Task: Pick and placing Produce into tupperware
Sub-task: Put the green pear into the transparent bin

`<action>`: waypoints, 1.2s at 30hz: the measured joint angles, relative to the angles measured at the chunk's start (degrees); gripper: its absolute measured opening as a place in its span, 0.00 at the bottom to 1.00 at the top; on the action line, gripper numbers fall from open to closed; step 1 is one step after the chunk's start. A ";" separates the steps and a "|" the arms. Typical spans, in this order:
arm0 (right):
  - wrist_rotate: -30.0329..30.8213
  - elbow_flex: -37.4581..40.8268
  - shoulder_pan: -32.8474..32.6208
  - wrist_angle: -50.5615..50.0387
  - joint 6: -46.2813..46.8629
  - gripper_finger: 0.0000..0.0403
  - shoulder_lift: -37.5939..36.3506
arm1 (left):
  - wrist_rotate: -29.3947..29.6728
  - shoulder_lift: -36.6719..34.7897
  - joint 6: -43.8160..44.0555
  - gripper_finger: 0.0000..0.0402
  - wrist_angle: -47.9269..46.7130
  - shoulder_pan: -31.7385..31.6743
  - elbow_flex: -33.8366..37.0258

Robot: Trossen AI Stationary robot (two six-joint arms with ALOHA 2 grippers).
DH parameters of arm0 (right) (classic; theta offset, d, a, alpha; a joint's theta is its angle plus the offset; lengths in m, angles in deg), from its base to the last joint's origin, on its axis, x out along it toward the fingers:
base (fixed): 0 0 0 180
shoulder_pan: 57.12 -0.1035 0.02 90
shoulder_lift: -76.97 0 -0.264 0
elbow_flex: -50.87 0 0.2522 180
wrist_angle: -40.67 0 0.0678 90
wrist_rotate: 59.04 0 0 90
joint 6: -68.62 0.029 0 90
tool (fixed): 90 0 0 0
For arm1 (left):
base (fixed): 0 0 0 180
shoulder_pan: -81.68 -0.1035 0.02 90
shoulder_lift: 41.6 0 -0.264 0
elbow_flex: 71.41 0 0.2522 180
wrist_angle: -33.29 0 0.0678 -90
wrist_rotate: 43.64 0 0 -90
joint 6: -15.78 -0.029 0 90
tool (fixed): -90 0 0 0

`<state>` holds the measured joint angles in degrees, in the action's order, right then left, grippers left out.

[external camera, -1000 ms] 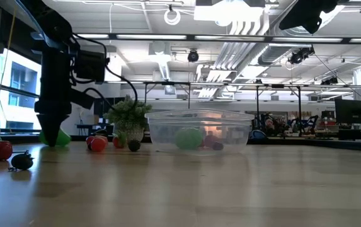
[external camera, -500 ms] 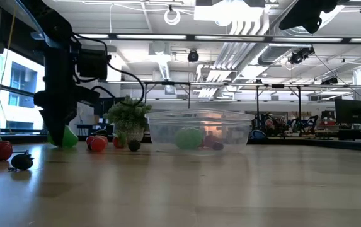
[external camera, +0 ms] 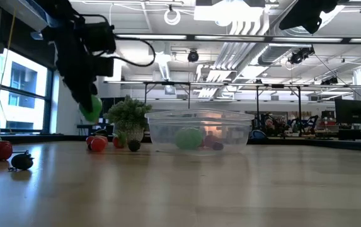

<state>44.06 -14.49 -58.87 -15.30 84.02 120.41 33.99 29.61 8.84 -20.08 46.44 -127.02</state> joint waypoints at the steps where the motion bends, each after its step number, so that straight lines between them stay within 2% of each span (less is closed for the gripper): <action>1: 0.01 0.01 0.01 0.00 0.00 0.06 0.00 | -0.76 -0.31 -0.03 0.59 0.14 0.00 -0.66; 7: 0.00 0.01 0.00 0.00 -0.02 0.06 -0.01 | -5.03 -0.64 -0.40 0.55 1.37 0.04 -6.23; 11: 0.00 0.01 0.00 0.00 0.00 0.06 -0.01 | -8.38 -0.64 -0.66 0.52 6.31 1.49 -10.40; 18: 0.00 0.01 -0.01 0.00 0.00 0.06 -0.02 | -8.51 2.05 -0.15 0.58 16.34 8.64 -17.42; 22: 0.02 0.01 0.01 0.01 -0.02 0.06 -0.02 | -5.89 8.04 -0.61 0.57 18.91 13.06 -22.19; 29: 0.02 0.01 0.00 0.00 -0.02 0.06 -0.02 | -5.65 22.27 -5.73 0.54 18.07 17.42 -31.90; 36: 0.02 0.01 0.01 0.00 0.00 0.06 0.00 | -5.46 33.98 -9.31 0.58 14.08 19.16 -38.46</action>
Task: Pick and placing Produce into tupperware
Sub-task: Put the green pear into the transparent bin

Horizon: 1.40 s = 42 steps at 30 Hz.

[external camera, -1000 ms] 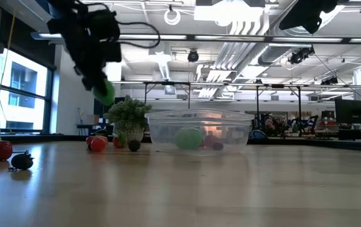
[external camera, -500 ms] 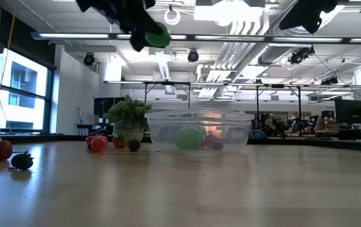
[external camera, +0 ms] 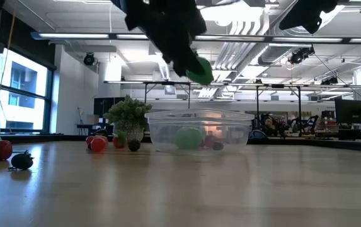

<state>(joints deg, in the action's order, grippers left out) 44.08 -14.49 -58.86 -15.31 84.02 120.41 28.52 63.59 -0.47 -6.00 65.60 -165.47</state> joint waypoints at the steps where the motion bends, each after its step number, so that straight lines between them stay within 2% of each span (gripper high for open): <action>1: 0.00 0.00 0.00 0.00 0.00 0.06 -0.01 | 0.01 1.25 0.00 0.58 0.01 0.02 -0.28; 9: 0.00 0.00 0.00 0.00 0.00 0.06 -0.02 | 0.86 6.75 -1.85 0.54 0.12 0.95 -2.02; 16: -0.02 0.00 -0.02 0.00 -0.02 0.06 -0.02 | 7.23 7.41 -4.14 0.57 -0.35 2.45 -1.93; 29: -0.02 0.00 -0.01 0.00 0.00 0.06 -0.02 | 11.05 7.93 -5.18 0.56 -0.70 2.61 -1.93; 42: -0.02 0.00 0.00 0.00 0.00 0.06 0.00 | 10.76 9.53 -4.96 0.56 -3.29 2.61 -1.91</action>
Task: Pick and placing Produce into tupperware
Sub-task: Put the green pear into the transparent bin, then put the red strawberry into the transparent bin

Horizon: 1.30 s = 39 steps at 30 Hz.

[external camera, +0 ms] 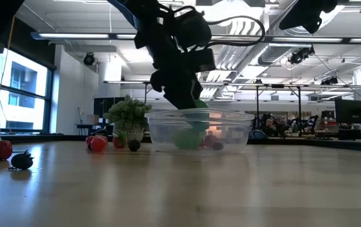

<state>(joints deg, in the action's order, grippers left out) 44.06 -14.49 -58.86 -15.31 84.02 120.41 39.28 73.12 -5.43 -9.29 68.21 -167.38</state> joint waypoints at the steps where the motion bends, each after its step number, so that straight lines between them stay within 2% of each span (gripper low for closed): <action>1: 0.00 0.00 -0.02 0.00 0.00 0.06 -0.02 | 0.00 0.00 0.00 0.56 0.02 0.00 0.00; 18: 0.01 0.00 0.00 0.00 -0.02 0.06 -0.02 | 0.87 0.02 0.68 0.68 -0.02 0.00 0.00; 24: 0.00 0.00 -0.02 0.00 0.00 0.06 0.00 | -4.74 -1.82 2.41 0.72 -1.75 -0.04 0.00; 32: 0.00 0.00 0.00 0.00 -0.02 0.06 0.00 | -5.48 -10.71 3.69 0.69 -11.47 -0.02 0.00; 39: 0.00 0.00 -0.02 0.00 0.00 0.06 0.00 | 0.51 -18.79 5.79 0.65 -27.82 -0.02 -0.02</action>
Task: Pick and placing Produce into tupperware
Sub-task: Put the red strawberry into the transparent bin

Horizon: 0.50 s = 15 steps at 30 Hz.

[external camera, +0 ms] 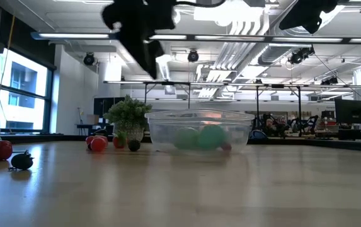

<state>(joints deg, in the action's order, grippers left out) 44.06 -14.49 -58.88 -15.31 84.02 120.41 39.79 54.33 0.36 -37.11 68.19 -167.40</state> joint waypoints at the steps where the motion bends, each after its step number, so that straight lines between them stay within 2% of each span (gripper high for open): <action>1: 0.02 0.00 0.02 0.00 0.00 0.06 -0.02 | 1.37 -0.79 0.53 0.65 -2.46 0.02 0.00; 8: 0.02 0.00 0.02 0.00 0.00 0.06 -0.02 | 9.53 -3.74 2.36 0.61 -16.34 0.02 1.01; 15: 0.01 0.00 0.00 0.00 0.00 0.06 -0.01 | 10.66 -5.91 -3.43 0.57 -13.29 -0.06 9.14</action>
<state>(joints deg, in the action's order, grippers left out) 44.07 -14.49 -58.88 -15.31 84.02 120.40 50.45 48.42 -3.07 -50.40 68.12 -158.27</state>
